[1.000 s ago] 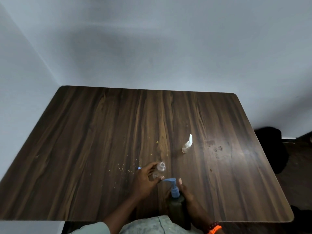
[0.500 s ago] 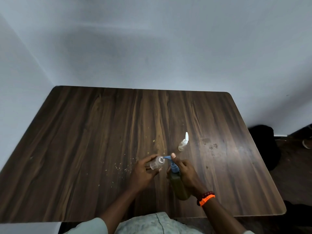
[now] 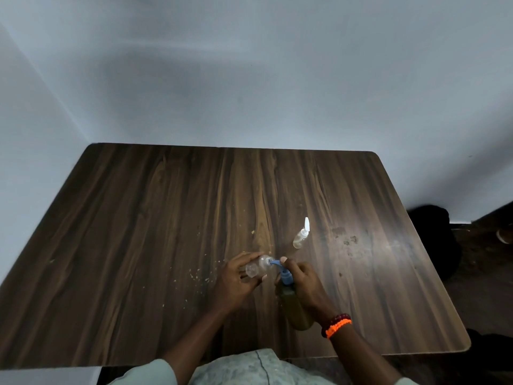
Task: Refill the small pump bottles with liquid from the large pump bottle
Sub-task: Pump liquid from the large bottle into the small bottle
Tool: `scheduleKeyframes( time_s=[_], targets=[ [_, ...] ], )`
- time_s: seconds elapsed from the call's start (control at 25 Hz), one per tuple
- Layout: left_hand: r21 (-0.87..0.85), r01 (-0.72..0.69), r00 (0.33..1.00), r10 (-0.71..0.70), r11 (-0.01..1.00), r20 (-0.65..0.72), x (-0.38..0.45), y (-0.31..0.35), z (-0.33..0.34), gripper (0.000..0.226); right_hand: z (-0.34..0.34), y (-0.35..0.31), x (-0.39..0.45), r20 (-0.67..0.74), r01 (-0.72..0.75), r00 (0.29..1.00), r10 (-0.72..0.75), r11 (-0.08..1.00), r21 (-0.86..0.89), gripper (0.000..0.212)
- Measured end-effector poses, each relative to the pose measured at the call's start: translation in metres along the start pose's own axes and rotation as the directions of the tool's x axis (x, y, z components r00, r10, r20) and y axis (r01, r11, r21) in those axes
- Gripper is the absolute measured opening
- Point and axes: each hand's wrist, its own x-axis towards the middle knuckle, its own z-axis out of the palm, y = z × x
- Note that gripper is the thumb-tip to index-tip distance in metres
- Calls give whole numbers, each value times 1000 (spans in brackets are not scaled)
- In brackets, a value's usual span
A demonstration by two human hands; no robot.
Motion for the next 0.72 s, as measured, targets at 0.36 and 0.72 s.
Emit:
scheduleKeyframes(
  time_s=[0.36, 0.72],
  targets=[
    [16, 33, 999, -32, 999, -22, 0, 1, 2, 54, 3, -5, -3, -44, -10, 999, 8, 999, -40, 88],
    [16, 64, 997, -64, 998, -35, -2, 3, 2, 55, 6, -8, -4, -67, 20, 997, -26, 996, -84, 84]
  ],
)
